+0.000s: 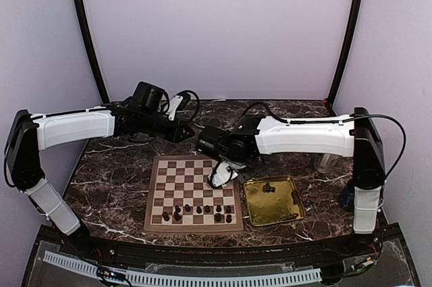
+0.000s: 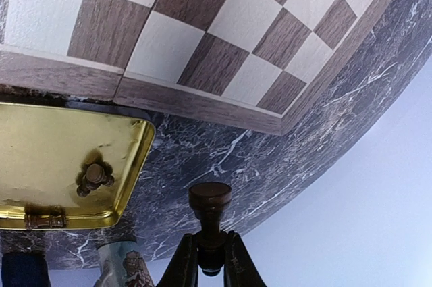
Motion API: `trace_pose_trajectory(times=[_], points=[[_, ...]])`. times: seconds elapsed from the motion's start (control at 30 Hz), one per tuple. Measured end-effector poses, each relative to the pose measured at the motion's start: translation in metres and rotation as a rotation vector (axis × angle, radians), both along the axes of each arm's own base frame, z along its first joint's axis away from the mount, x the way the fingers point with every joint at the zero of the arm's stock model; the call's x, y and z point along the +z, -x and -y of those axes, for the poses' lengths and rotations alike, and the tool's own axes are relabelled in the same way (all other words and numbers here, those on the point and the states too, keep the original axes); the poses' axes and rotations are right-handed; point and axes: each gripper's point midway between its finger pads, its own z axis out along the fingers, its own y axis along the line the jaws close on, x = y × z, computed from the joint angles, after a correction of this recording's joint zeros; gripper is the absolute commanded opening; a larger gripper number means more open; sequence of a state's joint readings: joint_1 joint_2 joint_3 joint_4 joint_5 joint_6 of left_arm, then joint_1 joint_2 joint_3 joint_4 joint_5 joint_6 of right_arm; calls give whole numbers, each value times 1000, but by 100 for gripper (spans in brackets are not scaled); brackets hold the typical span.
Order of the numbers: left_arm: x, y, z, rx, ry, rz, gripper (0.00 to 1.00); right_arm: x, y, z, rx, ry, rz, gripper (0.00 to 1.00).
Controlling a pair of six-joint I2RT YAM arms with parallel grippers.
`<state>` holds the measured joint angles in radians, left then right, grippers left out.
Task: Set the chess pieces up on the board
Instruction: Place the bishop on the chessboard.
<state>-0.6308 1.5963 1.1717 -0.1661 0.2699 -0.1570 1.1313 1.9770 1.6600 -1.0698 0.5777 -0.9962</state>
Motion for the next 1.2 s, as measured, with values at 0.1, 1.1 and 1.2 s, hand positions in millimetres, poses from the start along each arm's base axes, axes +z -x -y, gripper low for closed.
trace_pose_trajectory(times=[0.1,1.1,1.2], points=[[2,0,-2,1,1,7,8,-8,-2,-5,28,49,30,15],[20,5,-4,-15,24,45,9,-35,-10,-35,72,36,60,39],[20,5,-4,-16,22,46,9,-20,-5,-37,58,-30,18,41]])
